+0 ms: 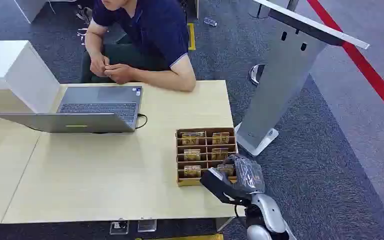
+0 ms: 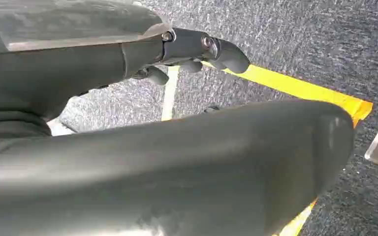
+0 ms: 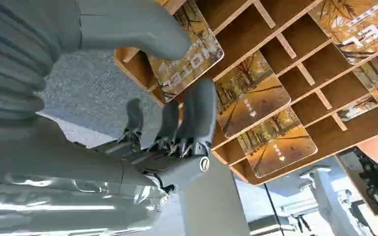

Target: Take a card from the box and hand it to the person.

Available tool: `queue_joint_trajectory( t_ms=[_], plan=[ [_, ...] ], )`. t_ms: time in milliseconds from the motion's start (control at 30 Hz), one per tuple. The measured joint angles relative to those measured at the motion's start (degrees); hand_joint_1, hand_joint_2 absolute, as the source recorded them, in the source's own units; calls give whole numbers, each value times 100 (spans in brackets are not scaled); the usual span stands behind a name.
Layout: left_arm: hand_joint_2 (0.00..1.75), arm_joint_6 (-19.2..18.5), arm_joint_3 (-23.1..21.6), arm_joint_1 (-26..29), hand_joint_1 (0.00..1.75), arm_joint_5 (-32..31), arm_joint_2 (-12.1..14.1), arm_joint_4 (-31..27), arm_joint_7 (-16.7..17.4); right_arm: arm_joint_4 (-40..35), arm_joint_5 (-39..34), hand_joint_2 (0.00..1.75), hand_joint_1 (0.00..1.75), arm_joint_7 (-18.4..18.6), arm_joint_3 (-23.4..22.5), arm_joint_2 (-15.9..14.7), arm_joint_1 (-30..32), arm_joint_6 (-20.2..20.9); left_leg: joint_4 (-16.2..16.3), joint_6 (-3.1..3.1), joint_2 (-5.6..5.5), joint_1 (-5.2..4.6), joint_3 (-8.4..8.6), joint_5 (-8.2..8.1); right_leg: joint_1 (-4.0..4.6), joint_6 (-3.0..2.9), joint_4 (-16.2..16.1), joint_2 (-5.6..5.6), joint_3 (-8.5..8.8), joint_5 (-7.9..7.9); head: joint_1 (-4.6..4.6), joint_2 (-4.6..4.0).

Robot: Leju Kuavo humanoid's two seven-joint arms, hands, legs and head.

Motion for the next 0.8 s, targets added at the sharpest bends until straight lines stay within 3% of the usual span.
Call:
queue_joint_trajectory(
  t_ms=[800],
  plan=[
    [0, -6, 0, 0, 0, 0, 0, 0, 0, 0, -2, 175, 175, -13, 2, -2, -1, -7, 0, 0, 0, 0, 1, 0, 0, 0, 0, 0, 0, 0, -2, 0]
  ],
)
